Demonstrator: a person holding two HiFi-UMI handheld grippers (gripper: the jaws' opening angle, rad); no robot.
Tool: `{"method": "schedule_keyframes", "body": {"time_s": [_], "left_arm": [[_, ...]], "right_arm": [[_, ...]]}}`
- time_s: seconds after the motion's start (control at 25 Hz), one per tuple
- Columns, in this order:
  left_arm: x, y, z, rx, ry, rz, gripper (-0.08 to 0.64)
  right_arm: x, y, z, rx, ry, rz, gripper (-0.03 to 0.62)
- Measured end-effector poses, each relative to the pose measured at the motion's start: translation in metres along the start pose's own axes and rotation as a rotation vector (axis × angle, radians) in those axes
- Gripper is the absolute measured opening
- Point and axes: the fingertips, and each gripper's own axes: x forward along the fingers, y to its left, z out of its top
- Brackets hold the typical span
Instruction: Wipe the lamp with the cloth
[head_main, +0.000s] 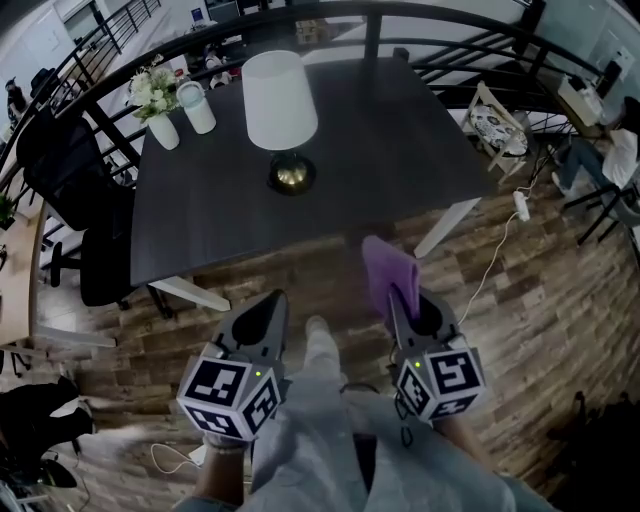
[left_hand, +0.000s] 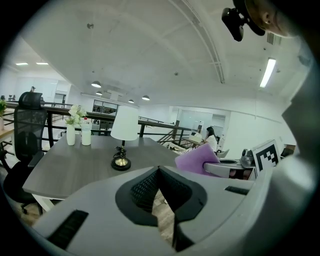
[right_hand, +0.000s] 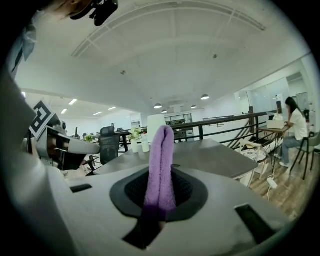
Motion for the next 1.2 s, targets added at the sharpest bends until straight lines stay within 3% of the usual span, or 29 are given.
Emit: {"method": "schedule_keyframes", "body": {"time_s": [0.48, 1.2], "left_arm": [[0.052, 0.034, 0.033, -0.004, -0.001, 0.007, 0.002], [0.122, 0.135, 0.095, -0.032, -0.042, 0.066, 0.002]], "right_arm": [[0.067, -0.024, 0.030, -0.024, 0.003, -0.002, 0.049], [0.217, -0.051, 0.129, -0.111, -0.102, -0.009, 0.049]]}}
